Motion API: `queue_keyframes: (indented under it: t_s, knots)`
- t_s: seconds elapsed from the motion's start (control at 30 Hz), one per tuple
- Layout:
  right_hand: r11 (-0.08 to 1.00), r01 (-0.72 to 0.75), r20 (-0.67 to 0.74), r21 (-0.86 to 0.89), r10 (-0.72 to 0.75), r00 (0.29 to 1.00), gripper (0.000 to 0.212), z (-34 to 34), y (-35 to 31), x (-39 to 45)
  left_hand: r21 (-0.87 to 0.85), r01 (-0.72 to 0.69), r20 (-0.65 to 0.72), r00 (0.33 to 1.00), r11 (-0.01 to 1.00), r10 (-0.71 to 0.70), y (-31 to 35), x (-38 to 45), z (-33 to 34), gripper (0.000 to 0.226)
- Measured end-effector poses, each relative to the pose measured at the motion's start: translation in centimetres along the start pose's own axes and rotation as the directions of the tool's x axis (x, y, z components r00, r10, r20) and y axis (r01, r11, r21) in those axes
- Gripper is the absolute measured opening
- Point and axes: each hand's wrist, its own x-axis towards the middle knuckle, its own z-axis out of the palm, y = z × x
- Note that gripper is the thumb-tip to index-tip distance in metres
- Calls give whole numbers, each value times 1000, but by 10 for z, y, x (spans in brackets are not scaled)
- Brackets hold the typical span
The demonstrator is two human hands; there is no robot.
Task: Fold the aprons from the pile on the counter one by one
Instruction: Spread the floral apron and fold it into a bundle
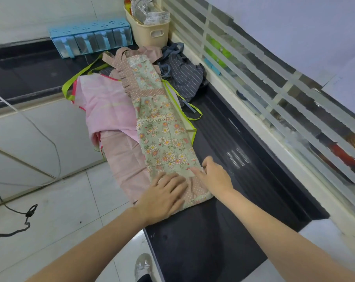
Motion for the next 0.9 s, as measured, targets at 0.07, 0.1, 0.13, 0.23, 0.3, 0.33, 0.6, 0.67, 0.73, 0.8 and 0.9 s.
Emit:
queue_keyframes:
  t_s: [0.07, 0.1, 0.13, 0.23, 0.3, 0.33, 0.6, 0.67, 0.73, 0.8, 0.9]
  knots:
    - [919, 362, -185, -157, -387, 903, 41, -6, 7, -7, -63, 71, 92, 994, 995, -65, -1, -11, 9, 54]
    - [799, 532, -216, -279, -592, 776, 40, -9, 10, -10, -94, 115, 108, 989, 989, -104, -5, -12, 13, 56]
    - [651, 652, -152, -389, -744, 651, 41, -10, 16, -11, -127, 144, 123, 984, 981, -128, -10, -11, 14, 55]
    - [350, 781, 276, -517, -796, 539, 56, -3, 37, -16, -138, 141, 106, 986, 980, -127, -15, -3, 19, 43]
    - [434, 721, 381, -541, -637, 670, 81, 2, 42, -16, -142, 157, 110, 984, 977, -142, -15, -2, 22, 34]
    - [475, 679, 375, -560, -585, 719, 89, 5, 42, -14, -159, 179, 124, 979, 971, -160, -15, -2, 23, 31]
    - [930, 366, 265, -31, -345, 900, 34, -14, 7, 9, -721, 634, 435, 728, 280, -530, -23, 19, -15, 26]
    - [975, 201, 232, 97, -219, 948, 18, -25, -4, 19, -756, 615, 612, 544, -223, -574, -31, 29, -31, 40]
    - [973, 45, 189, 227, -90, 978, 22, -30, -12, 26, -764, 430, 645, 481, -482, -593, -40, 33, -37, 52]
    - [924, -74, 146, 375, 19, 989, 26, -28, -14, 31, -800, 331, 599, 491, -501, -632, -36, 36, -42, 48]
    - [843, -127, 39, 523, 125, 991, 32, -14, -18, 34, -833, 471, 525, 508, -289, -684, -24, 36, -38, 63]
